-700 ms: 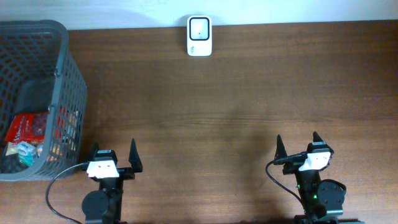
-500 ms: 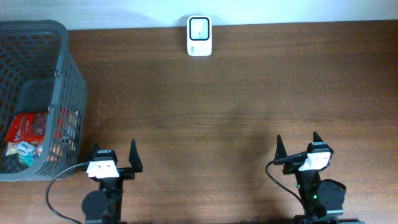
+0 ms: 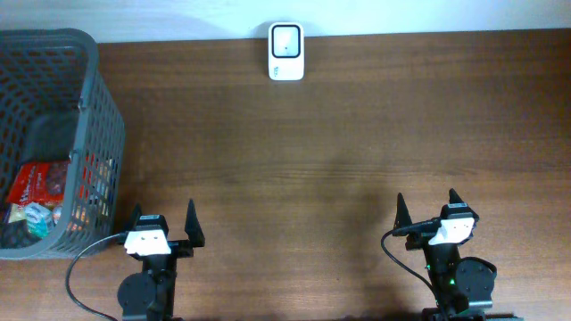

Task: Scan the item barcode
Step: 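Move the left gripper toward the grey basket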

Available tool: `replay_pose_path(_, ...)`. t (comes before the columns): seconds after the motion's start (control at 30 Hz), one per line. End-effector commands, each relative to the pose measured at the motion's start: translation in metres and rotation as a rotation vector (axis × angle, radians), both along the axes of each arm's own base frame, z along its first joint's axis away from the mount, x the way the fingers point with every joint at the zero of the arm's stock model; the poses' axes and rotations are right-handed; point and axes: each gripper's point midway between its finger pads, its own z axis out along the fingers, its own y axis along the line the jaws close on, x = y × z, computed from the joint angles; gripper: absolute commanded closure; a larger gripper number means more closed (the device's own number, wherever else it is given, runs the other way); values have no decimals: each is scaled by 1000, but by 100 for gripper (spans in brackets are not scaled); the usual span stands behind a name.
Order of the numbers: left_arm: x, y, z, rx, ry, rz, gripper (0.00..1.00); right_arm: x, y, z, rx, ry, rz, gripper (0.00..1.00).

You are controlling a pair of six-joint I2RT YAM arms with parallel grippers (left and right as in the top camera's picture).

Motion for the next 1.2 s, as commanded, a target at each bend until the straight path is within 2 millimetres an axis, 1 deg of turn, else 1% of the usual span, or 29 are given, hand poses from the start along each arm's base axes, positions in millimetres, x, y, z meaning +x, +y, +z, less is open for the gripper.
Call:
replay_pose_path(0.0,0,-3,-1,-10,-1,-13,1,0,-1,-3,0,2,-4,2)
replay_pose_path(0.67,0,-3,0,-10,-7,-12,1,0,-1,-3,0,2,-4,2)
replay_pose_path(0.7,0,-18,14,-49,-62,-103,1,0,-1,-3,0,2,-4,2)
replay_pose_path(0.73,-3,-40,22,-92,-86,-231,1,0,-1,-3,0,2,-4,1)
replay_pose_path(0.77,-11,-67,36,-88,-140,-393,1,0,-1,-3,0,2,-4,2)
replay_pose_path(0.8,-20,-83,51,-70,-201,-497,1,0,-1,-3,0,2,-4,2)
replay_pose_path(0.83,-31,-96,70,-38,-286,-593,1,0,-1,-3,0,2,-4,1)
replay_pose_path(0.87,-49,-108,100,22,-428,-680,1,0,-1,-3,0,2,-4,2)
replay_pose_path(0.9,-59,-109,120,56,-520,-687,1,0,-1,-3,0,2,-4,1)
replay_pose_path(0.93,-66,-108,135,73,-578,-678,1,0,-1,-3,0,2,-4,1)
replay_pose_path(1.0,-78,-91,186,91,-701,-560,1,0,-1,-3,0,2,-4,2)
replay_pose_path(1.03,-84,-88,202,124,-740,-525,1,0,-1,-3,0,2,-4,2)
replay_pose_path(1.07,-87,-75,230,154,-765,-431,1,0,-1,-3,0,2,-4,2)
replay_pose_path(1.1,-74,-52,249,89,-653,-294,1,0,-1,-3,0,2,-4,2)
replay_pose_path(1.13,-65,-43,253,61,-535,-242,1,0,-1,-3,0,2,-4,1)
replay_pose_path(1.17,-49,-38,250,34,-333,-215,1,0,-1,-3,0,2,-4,2)
